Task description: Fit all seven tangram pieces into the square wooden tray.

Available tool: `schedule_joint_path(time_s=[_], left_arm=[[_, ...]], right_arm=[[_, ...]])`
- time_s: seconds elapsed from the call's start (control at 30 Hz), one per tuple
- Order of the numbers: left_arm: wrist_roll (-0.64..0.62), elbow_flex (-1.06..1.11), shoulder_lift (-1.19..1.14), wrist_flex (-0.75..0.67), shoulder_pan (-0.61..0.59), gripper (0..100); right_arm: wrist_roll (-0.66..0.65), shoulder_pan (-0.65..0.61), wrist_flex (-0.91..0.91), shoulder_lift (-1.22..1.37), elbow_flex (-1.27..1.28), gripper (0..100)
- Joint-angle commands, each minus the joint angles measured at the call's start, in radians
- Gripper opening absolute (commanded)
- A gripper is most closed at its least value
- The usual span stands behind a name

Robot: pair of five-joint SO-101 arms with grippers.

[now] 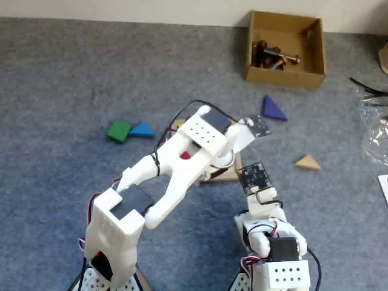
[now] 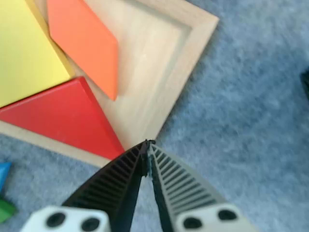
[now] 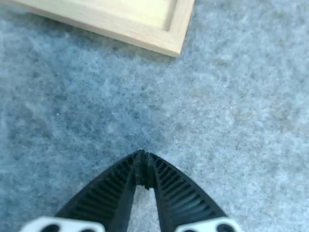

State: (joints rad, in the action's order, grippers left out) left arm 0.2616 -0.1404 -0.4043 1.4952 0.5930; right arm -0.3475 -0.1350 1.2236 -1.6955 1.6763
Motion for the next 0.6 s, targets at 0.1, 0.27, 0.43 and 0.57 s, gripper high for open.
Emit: schedule_joint_path(time_s=[0.1,0.27,0.43,0.57], left_arm=[[0.0,0.088,0.059,-0.203,-0.015,0],[0.002,0.09,0.059,-0.232,-0.048,0],[0.002,0.093,0.059,-0.241,-0.088,0],[0.002,0.094,0.059,-0.241,-0.13,0]], right_arm=[[0.003,-0.012,-0.03,-0.015,0.119,0.5],[0.003,-0.012,-0.03,-0.015,0.119,0.5],[0.003,-0.012,-0.03,-0.015,0.119,0.5],[0.003,-0.012,-0.03,-0.015,0.119,0.5]])
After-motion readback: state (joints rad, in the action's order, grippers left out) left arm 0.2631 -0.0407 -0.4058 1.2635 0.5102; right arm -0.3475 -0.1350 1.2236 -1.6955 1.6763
